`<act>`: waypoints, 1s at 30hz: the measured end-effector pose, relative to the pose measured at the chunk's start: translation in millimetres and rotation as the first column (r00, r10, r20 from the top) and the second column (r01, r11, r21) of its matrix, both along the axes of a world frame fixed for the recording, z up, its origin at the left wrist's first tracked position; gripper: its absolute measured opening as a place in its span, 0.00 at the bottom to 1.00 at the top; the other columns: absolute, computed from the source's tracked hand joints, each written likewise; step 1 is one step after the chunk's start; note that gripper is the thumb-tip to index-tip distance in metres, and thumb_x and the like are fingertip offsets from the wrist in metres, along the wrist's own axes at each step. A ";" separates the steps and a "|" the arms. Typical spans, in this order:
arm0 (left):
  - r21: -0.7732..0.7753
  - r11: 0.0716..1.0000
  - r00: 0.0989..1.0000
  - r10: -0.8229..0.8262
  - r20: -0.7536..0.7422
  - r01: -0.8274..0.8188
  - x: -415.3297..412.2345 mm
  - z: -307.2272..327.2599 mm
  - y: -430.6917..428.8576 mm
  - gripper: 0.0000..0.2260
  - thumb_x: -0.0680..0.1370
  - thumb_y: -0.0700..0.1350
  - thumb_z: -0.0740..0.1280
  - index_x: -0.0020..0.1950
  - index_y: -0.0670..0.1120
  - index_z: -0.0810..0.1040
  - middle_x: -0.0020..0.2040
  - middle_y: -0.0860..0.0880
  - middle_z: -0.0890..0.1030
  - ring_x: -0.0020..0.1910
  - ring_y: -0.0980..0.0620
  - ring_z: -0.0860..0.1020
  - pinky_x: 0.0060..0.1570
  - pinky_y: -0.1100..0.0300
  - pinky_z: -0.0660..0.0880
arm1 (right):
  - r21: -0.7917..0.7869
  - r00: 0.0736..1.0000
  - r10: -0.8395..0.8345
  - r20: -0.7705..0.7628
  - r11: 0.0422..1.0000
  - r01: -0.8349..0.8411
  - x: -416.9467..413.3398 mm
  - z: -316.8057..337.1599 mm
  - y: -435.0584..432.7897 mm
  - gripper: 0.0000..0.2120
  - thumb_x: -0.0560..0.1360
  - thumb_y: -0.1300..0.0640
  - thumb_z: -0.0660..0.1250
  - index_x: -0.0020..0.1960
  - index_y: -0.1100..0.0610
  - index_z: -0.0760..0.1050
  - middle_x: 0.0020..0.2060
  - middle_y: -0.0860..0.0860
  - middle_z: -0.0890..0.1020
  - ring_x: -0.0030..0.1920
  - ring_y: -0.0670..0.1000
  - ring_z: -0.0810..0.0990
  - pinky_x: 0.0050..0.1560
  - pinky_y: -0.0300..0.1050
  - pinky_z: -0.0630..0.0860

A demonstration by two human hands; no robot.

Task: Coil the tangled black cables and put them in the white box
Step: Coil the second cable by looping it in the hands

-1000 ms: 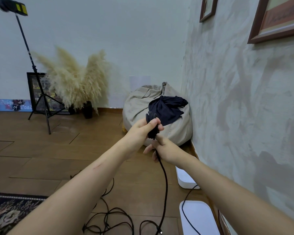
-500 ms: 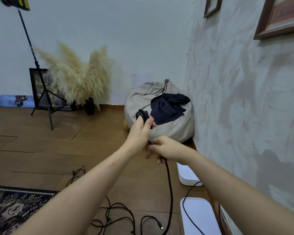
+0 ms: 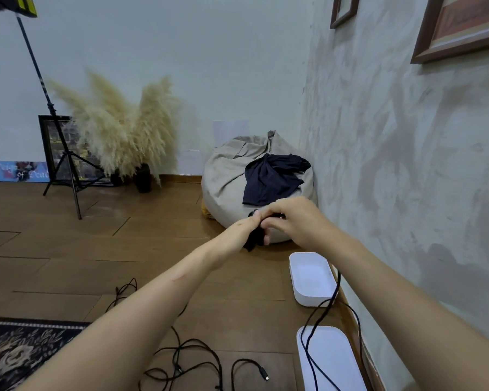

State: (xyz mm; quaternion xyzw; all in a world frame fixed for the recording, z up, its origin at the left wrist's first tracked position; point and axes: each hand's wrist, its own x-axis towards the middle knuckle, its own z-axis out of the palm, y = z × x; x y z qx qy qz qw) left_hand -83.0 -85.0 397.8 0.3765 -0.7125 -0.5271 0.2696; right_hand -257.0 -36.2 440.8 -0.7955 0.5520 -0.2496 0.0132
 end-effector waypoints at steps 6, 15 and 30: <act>-0.088 0.984 0.980 -0.139 0.141 0.152 6.1 2.1 9.8 0.19 0.82 0.63 0.61 0.51 0.49 0.79 0.47 0.52 0.82 0.54 0.51 0.80 0.56 0.58 0.73 | 0.016 0.934 -0.074 0.349 0.997 0.073 -11.4 -5.2 1.5 0.10 0.69 0.50 0.79 0.39 0.52 0.80 0.34 0.47 0.81 0.39 0.45 0.77 0.41 0.43 0.71; -0.285 0.944 0.985 -0.156 0.070 0.170 4.4 2.3 18.7 0.17 0.83 0.57 0.58 0.48 0.45 0.76 0.42 0.53 0.80 0.48 0.51 0.78 0.49 0.57 0.71 | 0.145 0.904 0.041 0.425 0.983 -0.113 -16.8 -5.9 -1.9 0.05 0.80 0.55 0.69 0.56 0.48 0.80 0.43 0.49 0.81 0.44 0.47 0.78 0.51 0.42 0.73; -0.280 0.956 0.980 -0.134 -0.147 0.088 -9.7 18.2 42.7 0.16 0.89 0.47 0.53 0.49 0.42 0.74 0.41 0.47 0.80 0.45 0.58 0.77 0.49 0.70 0.70 | 0.359 0.597 0.007 0.802 0.793 -0.492 -23.8 5.0 17.6 0.17 0.83 0.49 0.63 0.69 0.52 0.76 0.53 0.71 0.75 0.41 0.58 0.81 0.52 0.48 0.80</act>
